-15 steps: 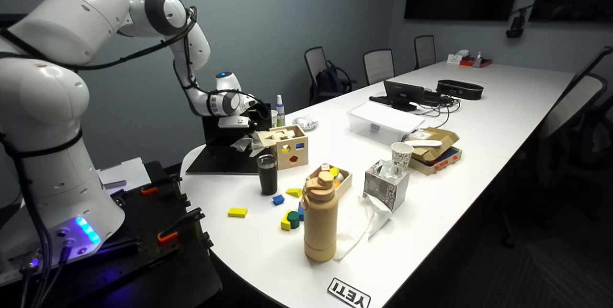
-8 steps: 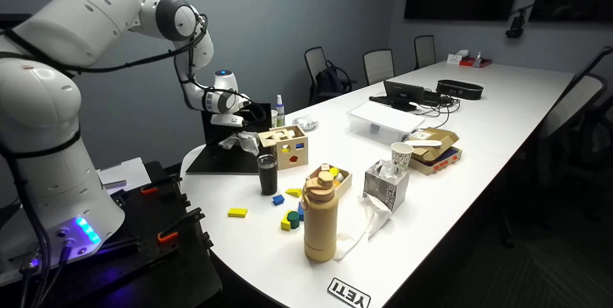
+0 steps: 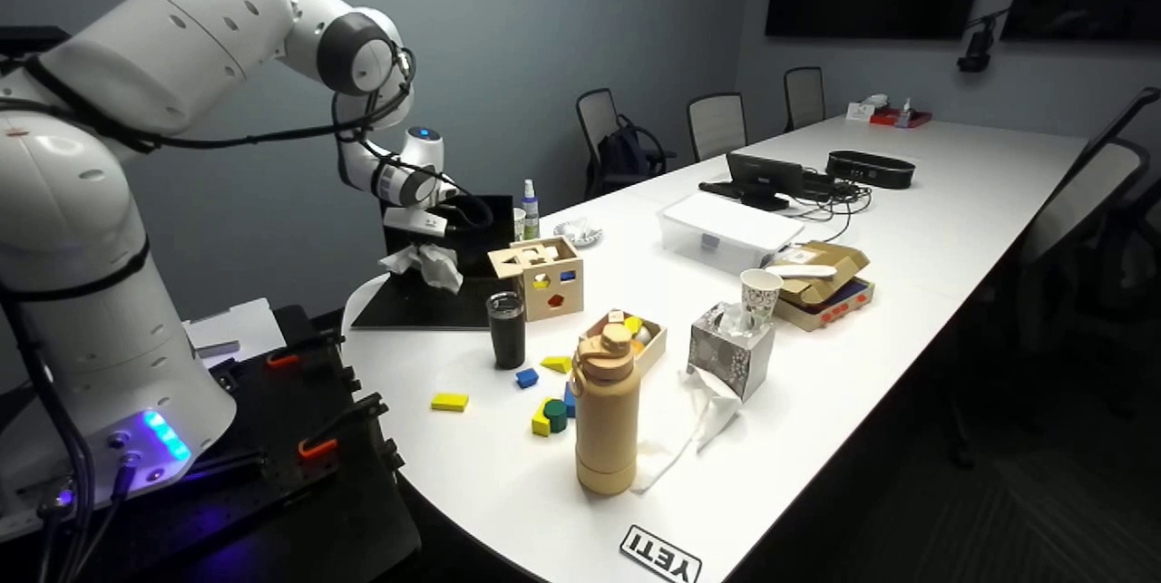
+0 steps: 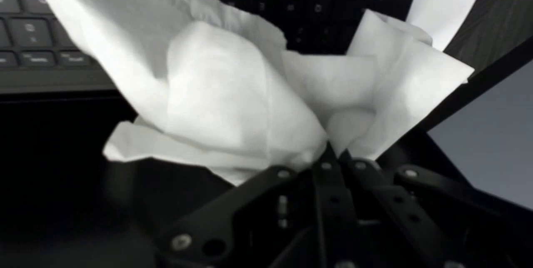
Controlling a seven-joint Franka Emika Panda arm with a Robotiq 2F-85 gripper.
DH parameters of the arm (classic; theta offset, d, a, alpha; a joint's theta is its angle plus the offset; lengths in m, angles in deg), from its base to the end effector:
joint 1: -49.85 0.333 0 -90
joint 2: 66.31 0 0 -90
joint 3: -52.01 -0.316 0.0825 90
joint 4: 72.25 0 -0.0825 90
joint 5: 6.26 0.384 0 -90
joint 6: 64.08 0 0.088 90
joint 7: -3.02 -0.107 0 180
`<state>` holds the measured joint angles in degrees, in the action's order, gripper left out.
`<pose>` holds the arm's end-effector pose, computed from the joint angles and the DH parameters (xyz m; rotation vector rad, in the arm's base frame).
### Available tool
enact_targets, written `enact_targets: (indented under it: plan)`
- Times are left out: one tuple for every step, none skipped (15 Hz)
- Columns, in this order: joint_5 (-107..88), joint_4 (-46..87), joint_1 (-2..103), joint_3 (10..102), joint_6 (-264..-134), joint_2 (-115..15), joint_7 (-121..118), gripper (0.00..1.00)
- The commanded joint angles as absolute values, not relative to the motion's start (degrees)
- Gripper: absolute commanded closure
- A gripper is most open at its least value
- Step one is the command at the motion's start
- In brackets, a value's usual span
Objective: Clean up when doing the task
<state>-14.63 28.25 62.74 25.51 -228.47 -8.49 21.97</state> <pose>0.5149 0.4044 0.0651 -2.4946 -1.2384 -0.2182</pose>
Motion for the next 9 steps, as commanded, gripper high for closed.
enact_targets:
  plan:
    - [-13.5, 26.4, 59.8, 19.2, -226.5, -5.3, 27.1, 1.0]
    - [-13.4, 26.2, 59.2, 18.0, -226.0, -4.6, 28.2, 1.0]
    - [-13.4, 26.1, 58.7, 16.9, -225.6, -4.0, 29.2, 1.0]
    - [-13.5, 26.2, 58.2, 15.9, -225.3, -3.7, 30.1, 1.0]
    - [-13.6, 26.3, 57.6, 14.9, -225.2, -3.4, 30.8, 1.0]
    - [-13.8, 26.8, 57.4, 14.5, -225.6, -3.8, 31.0, 1.0]
    - [-14.0, 27.1, 57.2, 14.3, -225.8, -4.1, 31.3, 1.0]
    - [-14.3, 27.5, 57.4, 14.4, -226.2, -4.9, 31.2, 1.0]
    - [-14.6, 27.8, 57.2, 14.0, -226.6, -5.1, 32.0, 1.0]
